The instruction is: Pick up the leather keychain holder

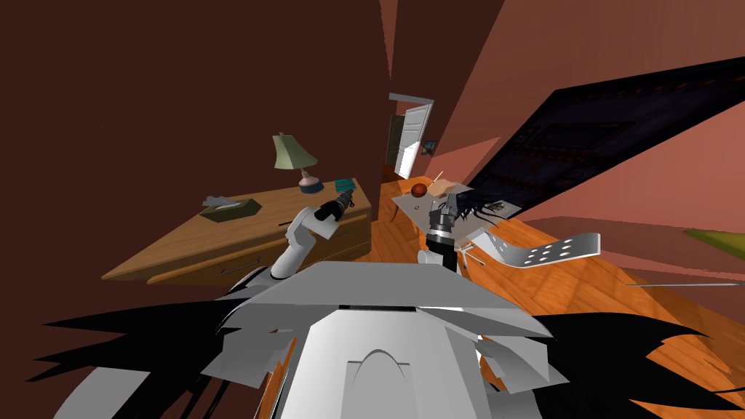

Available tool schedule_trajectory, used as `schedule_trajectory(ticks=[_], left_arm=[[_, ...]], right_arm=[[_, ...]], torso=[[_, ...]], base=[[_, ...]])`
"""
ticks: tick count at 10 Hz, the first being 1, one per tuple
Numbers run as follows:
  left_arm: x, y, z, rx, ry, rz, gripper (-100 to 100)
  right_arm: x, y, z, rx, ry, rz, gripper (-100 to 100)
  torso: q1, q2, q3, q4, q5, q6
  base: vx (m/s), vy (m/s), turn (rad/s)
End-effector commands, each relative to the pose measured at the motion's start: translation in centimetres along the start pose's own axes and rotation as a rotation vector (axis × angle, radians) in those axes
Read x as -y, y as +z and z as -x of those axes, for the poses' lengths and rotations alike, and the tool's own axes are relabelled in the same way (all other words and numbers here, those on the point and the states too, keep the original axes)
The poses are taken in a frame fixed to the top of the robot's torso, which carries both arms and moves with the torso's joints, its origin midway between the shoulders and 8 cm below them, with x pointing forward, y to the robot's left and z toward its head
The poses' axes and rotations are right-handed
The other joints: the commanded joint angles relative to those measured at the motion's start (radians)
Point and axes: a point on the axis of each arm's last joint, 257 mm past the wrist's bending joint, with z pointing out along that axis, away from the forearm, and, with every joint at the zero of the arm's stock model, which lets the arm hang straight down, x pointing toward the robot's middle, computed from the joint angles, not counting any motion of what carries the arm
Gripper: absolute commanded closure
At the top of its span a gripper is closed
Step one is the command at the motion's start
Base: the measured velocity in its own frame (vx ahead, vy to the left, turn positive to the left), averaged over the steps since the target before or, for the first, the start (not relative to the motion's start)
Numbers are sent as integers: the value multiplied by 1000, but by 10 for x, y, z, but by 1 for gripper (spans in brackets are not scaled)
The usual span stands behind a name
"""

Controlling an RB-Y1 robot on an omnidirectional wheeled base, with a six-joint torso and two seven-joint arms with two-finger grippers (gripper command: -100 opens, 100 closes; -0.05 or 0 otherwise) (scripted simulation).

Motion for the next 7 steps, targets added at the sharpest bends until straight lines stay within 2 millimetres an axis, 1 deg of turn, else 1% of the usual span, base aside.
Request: schedule_trajectory(ticks=[1,2,3,4,7], left_arm=[[-3,0,3,11,14,29,-100],[-9,0,4,15,14,55,-100],[-7,0,5,25,27,65,-100],[-15,0,7,30,27,93,-100],[-24,-2,12,49,38,146,-100]], right_arm=[[0,0,0,0,0,0,0],[0,0,0,0,0,0,0],[0,0,0,0,0,0,0],[0,0,0,0,0,0,0],[0,0,0,0,0,0,0]], torso=[[0,0,0,0,0,0],[0,0,0,0,0,0],[0,0,0,0,0,0],[0,-1,0,0,0,0],[0,0,0,0,0,0]], base=[[10,-4,-77],[10,-2,-48],[15,-5,-77],[14,-5,-41],[10,-4,-37]])
